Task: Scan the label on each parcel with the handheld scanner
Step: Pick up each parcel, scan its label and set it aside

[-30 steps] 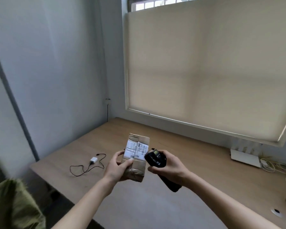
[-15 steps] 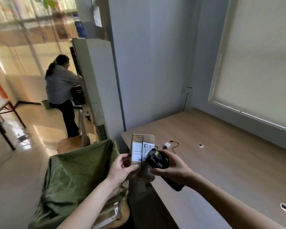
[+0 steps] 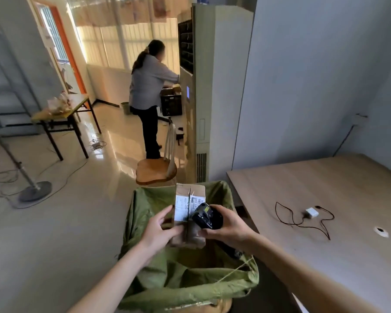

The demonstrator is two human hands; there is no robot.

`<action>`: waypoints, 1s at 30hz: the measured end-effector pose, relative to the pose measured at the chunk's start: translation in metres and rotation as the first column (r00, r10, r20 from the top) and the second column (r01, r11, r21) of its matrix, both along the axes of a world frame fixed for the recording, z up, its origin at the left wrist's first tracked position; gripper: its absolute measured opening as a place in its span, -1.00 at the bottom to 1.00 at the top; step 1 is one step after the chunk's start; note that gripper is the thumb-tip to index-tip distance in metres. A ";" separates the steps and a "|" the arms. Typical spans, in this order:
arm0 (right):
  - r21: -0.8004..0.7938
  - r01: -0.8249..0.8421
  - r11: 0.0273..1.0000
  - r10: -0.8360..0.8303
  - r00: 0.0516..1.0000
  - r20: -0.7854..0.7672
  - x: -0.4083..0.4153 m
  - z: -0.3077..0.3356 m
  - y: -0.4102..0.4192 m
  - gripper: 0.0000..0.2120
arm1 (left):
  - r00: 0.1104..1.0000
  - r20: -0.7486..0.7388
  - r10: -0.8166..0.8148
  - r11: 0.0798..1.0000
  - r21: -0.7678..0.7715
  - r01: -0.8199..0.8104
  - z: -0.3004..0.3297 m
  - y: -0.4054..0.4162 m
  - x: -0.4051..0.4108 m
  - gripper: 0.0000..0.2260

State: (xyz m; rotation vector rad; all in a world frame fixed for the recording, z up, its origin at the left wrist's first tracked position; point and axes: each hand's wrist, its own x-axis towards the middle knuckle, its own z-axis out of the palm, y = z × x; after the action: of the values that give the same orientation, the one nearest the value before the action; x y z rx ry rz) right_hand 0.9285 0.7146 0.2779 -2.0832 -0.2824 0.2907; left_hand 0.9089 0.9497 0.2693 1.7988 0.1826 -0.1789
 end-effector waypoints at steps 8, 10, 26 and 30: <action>-0.171 0.091 0.981 -0.104 0.992 -0.069 0.081 -0.100 0.052 -0.20 | 0.985 -0.162 0.058 0.997 0.051 -0.051 -0.106 0.051 0.082 -0.26; -0.211 0.105 0.972 -0.128 0.987 -0.101 0.094 -0.123 0.052 -0.20 | 0.974 -0.214 0.069 0.995 0.081 -0.053 -0.133 0.053 0.094 -0.26; -0.422 0.099 0.901 -0.168 0.977 -0.129 0.119 -0.153 0.015 -0.16 | 0.967 -0.231 -0.108 0.898 0.393 0.195 -0.175 0.039 0.145 -0.48; -0.504 0.154 0.850 -0.182 0.983 -0.006 0.102 -0.102 -0.020 -0.12 | 0.965 -0.094 -0.245 0.830 0.495 0.258 -0.135 0.009 0.159 -0.57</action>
State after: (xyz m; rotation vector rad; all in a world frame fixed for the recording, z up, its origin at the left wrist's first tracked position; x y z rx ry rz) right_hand 1.0301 0.6945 0.1756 -2.5933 0.0201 0.3393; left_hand 1.0681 0.9587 0.1346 2.3466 0.0035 -0.3708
